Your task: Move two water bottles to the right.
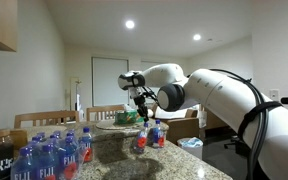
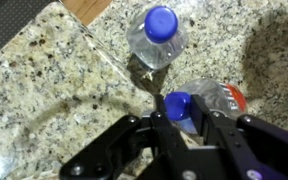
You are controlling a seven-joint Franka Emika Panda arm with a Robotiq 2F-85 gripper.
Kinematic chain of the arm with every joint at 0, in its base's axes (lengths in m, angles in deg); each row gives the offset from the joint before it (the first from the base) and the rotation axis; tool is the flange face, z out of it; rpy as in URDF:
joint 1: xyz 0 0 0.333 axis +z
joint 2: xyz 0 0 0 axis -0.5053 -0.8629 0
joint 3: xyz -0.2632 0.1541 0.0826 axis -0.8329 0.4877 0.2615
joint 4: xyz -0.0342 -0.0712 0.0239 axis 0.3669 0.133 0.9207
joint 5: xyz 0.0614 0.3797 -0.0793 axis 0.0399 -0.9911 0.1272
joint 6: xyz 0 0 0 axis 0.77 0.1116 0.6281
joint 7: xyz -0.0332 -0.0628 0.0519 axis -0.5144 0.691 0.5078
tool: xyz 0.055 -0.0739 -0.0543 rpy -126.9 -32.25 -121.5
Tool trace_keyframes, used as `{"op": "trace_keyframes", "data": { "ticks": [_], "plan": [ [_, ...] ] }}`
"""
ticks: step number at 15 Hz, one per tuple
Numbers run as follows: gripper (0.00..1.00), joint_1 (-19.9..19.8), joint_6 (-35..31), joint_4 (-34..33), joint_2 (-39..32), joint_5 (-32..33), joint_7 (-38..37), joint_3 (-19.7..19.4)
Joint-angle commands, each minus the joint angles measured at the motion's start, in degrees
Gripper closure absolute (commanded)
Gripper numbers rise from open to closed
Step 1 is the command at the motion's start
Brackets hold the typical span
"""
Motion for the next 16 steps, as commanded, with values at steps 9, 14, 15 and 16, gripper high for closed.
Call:
{"op": "trace_keyframes", "data": {
  "ticks": [9,14,15,16],
  "plan": [
    [0.92,-4.0,-3.8,2.9,2.1,0.9,9.9,-2.3],
    [0.92,-4.5,-3.9,3.0,2.2,1.2,13.6,-2.7],
    [0.92,-4.6,-4.4,2.9,2.1,1.2,15.3,-2.6],
    [0.92,-4.6,-4.8,2.9,2.1,1.3,16.8,-2.6]
  ]
}}
